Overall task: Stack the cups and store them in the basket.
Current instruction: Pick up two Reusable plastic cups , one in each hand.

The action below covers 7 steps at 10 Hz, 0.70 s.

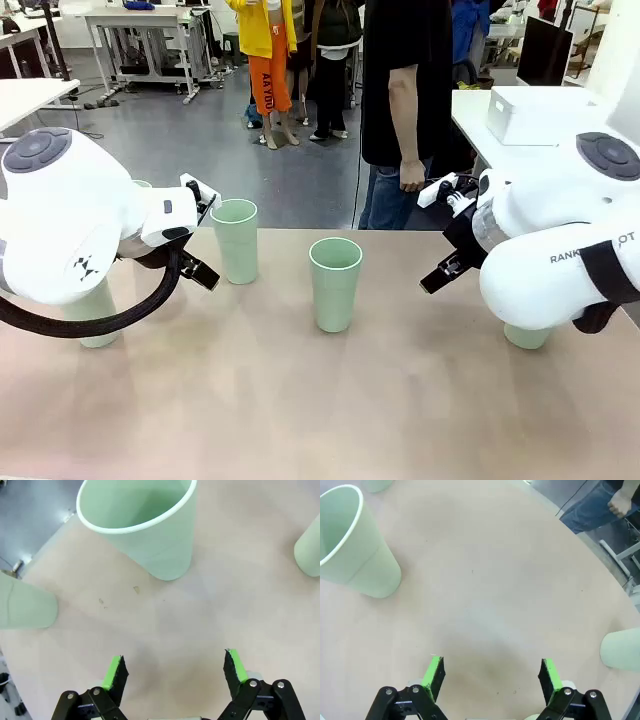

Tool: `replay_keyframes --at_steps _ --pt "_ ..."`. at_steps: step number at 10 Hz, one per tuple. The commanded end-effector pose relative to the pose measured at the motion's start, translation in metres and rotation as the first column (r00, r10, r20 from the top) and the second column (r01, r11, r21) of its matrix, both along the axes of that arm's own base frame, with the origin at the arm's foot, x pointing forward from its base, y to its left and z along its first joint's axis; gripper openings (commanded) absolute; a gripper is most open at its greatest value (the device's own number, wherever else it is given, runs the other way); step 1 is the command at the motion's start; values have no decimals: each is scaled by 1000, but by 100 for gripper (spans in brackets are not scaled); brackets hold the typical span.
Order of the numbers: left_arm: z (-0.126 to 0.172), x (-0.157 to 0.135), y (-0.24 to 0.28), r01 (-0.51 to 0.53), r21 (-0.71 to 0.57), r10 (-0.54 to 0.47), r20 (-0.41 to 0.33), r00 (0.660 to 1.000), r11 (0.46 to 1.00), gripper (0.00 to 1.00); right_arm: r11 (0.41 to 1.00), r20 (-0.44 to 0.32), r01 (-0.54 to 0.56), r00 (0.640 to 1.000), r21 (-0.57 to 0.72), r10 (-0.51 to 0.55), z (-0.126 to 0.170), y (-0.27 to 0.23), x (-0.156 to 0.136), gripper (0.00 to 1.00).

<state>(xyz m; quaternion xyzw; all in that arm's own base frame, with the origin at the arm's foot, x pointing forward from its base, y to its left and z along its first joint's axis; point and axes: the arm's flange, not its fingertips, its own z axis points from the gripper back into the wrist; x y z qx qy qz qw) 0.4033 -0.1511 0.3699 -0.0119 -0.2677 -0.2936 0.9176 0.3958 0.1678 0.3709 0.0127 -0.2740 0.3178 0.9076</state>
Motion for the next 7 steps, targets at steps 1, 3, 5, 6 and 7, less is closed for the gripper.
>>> replay_keyframes --at_steps 1,3,5,6,7 --pt "0 0 0 0 0 0 0 1000 1000 100 1000 0 0 1000 0 0 0 0 0 100" --pt "0 0 0 0 0 0 0 1000 1000 100 1000 0 0 1000 0 0 0 0 0 100" --pt "0 0 0 0 0 0 0 1000 1000 100 1000 0 0 1000 0 0 0 0 0 100" --pt "0 0 0 0 0 0 0 1000 1000 100 1000 0 0 1000 0 0 0 0 0 100" --pt "0 0 0 0 0 0 0 1000 1000 100 1000 0 0 1000 0 0 0 0 0 100"
